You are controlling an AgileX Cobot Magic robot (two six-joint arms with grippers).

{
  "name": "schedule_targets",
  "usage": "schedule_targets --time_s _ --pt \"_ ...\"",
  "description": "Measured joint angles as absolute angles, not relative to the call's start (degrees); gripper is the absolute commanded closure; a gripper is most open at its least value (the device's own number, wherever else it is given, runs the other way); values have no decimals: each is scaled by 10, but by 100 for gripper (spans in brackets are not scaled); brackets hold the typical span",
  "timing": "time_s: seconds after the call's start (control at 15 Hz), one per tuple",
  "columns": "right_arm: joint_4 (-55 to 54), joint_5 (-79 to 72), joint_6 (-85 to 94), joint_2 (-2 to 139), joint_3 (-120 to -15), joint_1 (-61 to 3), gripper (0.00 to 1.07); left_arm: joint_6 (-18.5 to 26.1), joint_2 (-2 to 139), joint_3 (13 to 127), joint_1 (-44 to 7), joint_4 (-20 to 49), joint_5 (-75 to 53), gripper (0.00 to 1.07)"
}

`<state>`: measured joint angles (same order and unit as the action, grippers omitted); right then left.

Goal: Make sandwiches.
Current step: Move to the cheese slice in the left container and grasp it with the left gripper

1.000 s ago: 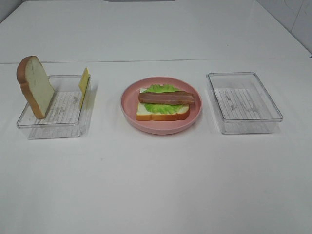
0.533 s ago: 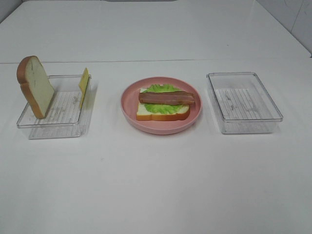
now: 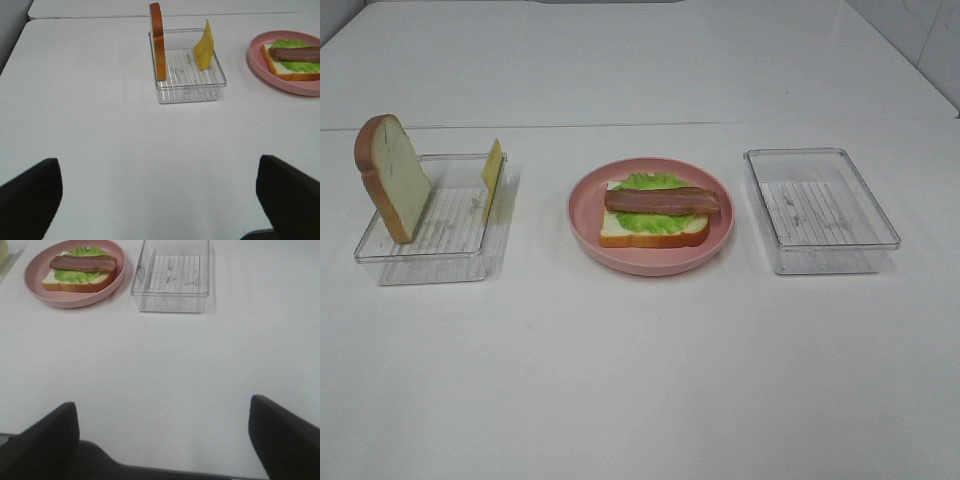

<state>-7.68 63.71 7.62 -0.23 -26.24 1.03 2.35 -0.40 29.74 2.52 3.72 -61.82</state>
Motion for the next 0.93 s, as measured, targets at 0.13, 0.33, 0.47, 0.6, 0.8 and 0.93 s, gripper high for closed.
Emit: schedule_targets --time_s 0.13,0.33,0.47,0.6,0.8,0.93 --pt "-73 637 80 -2 -262 10 18 23 -4 297 25 37 -618 9" --pt "-62 637 80 -2 -262 10 18 23 -4 297 25 37 -618 9" --pt "-60 637 80 -2 -262 10 18 23 -4 297 25 37 -618 9" --pt "-60 637 80 -2 -262 10 18 23 -4 297 25 37 -618 9" --pt "-60 637 80 -2 -262 10 18 23 -4 297 25 37 -618 9" --pt "-60 637 80 -2 -262 10 18 23 -4 297 25 37 -618 9"
